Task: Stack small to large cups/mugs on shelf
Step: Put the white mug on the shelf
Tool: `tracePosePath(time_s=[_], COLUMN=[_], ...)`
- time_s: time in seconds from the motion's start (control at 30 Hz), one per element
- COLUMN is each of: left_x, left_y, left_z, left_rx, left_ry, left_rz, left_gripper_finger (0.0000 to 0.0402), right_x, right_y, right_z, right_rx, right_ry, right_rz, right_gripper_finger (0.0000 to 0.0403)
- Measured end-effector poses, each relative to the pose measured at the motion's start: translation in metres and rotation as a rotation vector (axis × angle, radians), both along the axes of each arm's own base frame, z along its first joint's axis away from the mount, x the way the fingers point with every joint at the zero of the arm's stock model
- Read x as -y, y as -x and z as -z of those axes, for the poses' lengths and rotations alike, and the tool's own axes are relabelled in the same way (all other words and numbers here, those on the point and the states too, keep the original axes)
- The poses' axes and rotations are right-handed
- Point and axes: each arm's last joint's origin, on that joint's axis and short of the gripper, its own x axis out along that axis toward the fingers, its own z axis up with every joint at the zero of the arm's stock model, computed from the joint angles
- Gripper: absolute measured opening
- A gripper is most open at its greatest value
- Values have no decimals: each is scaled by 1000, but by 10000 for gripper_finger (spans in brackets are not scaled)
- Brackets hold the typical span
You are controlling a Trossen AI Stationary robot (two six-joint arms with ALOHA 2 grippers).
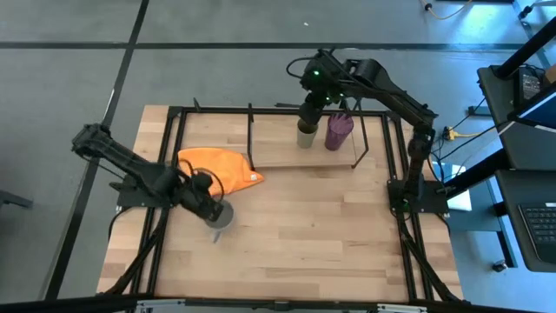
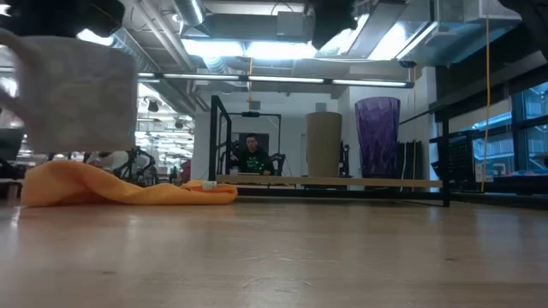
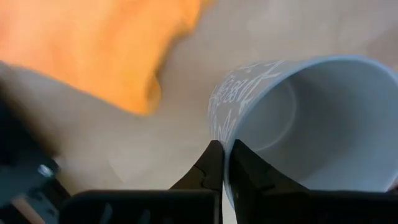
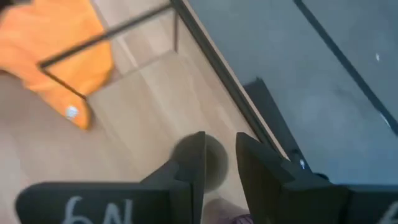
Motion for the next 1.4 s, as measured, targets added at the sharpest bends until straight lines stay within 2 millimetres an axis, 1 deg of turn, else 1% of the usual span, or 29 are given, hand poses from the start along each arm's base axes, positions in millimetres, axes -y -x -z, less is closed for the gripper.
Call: tracePosePath(time_s=[0.13,0.2,0.33,0.5,0.6,0.67,0.77,0.87,1.0,1.1,1.17,1.27,1.4], left_x=[-23,-33,-51,-66,-73,-78,-90,-106,-132,-151,-163,-181,-203], left_y=[3,1,-7,-16,-23,-33,-51,-67,-80,-89,-94,-103,-115], left_z=[-10,-20,-46,-76,-85,-89,-92,-95,-103,-105,-102,-94,-78], left_rx=[49,85,177,243,230,225,212,191,211,214,204,182,164], left_ry=[-24,-34,-67,-112,-123,-127,-146,-177,-207,-208,-200,-184,-160], left_rz=[-20,-13,13,43,73,102,151,188,213,233,244,259,262], left_gripper_finger=[4,4,4,4,4,4,4,4,4,4,4,4,4], right_x=[-18,-24,-35,-47,-52,-57,-71,-88,-102,-113,-120,-129,-135], right_y=[8,12,15,16,16,13,6,2,1,3,5,12,27], right_z=[-14,-18,-16,-11,-10,-11,-14,-17,-18,-21,-25,-35,-52], right_rx=[64,81,44,-18,-23,7,65,98,101,121,148,211,319], right_ry=[-10,-29,-57,-2,24,16,23,28,28,15,31,106,172], right_rz=[4,22,75,162,211,223,189,136,98,83,73,120,200], right_gripper_finger=[91,91,91,91,91,91,91,91,91,91,91,91,91])
